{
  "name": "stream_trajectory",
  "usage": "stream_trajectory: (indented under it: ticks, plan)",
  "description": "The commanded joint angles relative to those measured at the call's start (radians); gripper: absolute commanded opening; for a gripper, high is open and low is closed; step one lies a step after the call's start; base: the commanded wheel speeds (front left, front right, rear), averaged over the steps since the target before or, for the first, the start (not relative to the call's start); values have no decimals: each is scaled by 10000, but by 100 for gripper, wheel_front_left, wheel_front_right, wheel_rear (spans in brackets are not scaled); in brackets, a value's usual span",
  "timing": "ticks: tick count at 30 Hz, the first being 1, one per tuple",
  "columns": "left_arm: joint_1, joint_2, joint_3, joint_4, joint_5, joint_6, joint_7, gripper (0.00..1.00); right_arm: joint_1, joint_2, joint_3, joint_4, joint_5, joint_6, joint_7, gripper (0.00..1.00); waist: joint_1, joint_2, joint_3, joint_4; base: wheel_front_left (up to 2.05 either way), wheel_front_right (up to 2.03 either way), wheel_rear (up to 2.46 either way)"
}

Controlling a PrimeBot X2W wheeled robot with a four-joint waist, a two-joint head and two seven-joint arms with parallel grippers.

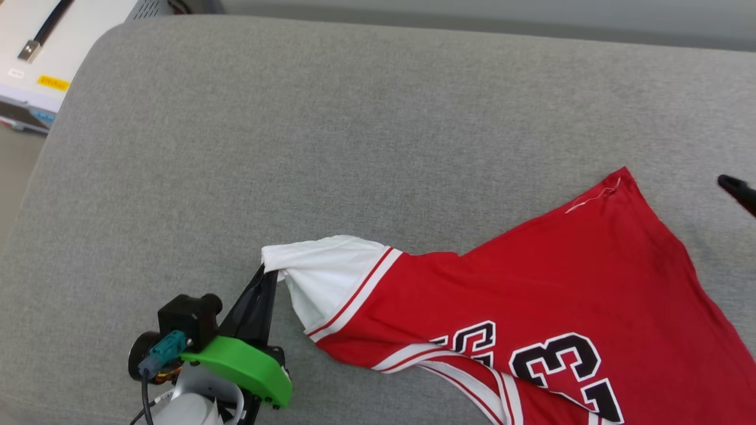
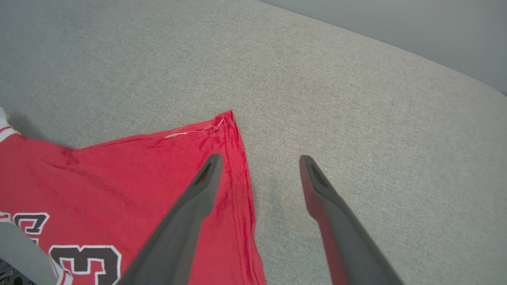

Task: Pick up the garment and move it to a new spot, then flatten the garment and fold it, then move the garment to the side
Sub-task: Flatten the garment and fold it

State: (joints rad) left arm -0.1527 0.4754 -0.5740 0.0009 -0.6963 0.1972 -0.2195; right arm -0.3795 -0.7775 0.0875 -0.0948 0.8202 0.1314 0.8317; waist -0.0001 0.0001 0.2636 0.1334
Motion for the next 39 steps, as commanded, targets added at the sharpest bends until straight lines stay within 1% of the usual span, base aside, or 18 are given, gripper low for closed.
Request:
stream_trajectory:
  ticks: [1, 4, 6, 10, 14, 18, 20, 22, 23, 24, 26, 31, 36, 39]
  plan:
    - [-232, -87, 0, 16, 199, -58, -58, 0, -412, 124, 317, 263, -139, -7, 284, 100, 1, -1, 436, 320, 0, 0, 0]
    - [-448, -231, -52, 29, 269, -105, -99, 0, -1276, 311, 1101, 900, -487, -7, 656, 100, 1, -1, 732, 433, 0, 0, 0]
    - [-604, -332, -92, 63, 310, -155, -125, 0, -1803, 586, 1540, 1459, -592, -7, 715, 100, 1, -1, 920, 516, 0, 0, 0]
    - [-944, -530, -199, 183, 383, -318, -168, 0, -2700, 1107, 2250, 2598, -752, -7, 439, 100, 1, -1, 1284, 745, 0, 0, 0]
    - [-1223, -696, -254, 338, 433, -435, -207, 0, -3171, 1380, 2760, 3696, -803, -7, 12, 100, 1, -1, 1560, 927, 0, 0, 0]
    - [-1369, -815, -290, 523, 469, -522, -247, 0, -3085, 1356, 3506, 4525, -767, -7, -157, 100, 1, -1, 1690, 1067, 0, 0, 0]
    - [-1395, -857, -294, 606, 482, -542, -266, 0, -2822, 1257, 4018, 4760, -528, -7, 65, 100, 1, -1, 1688, 1094, 0, 0, 0]
    - [-1402, -899, -294, 676, 489, -557, -284, 0, -2634, 1134, 4323, 4869, -261, -7, 73, 100, 1, -1, 1663, 1103, 0, 0, 0]
    - [-1395, -911, -285, 701, 487, -557, -291, 0, -2609, 1097, 4399, 4871, -170, -7, -11, 44, 1, -1, 1646, 1087, 0, 0, 0]
    - [-1373, -918, -264, 736, 479, -555, -301, 0, -2622, 1079, 4427, 4881, -72, -7, -259, 0, 1, -1, 1605, 1043, 0, 0, 0]
    - [-1338, -915, -241, 801, 465, -568, -314, 0, -2724, 1049, 4443, 4915, 48, -7, -736, 0, 1, -1, 1527, 976, 0, 0, 0]
    - [-1227, -802, -147, 974, 441, -571, -335, 0, -3120, 1196, 4468, 4822, 236, -7, -2486, 0, 1, -1, 999, 635, 0, 0, 0]
    - [-1054, -475, -61, 894, 475, -518, -293, 0, -3288, 1100, 4560, 4474, 653, -7, -3921, 0, 1, -1, 242, 185, 0, 0, 0]
    - [-953, -224, 61, 638, 422, -466, -209, 0, -3217, 895, 4659, 4048, 836, -7, -4577, 0, 1, -1, -167, -30, 0, 0, 0]
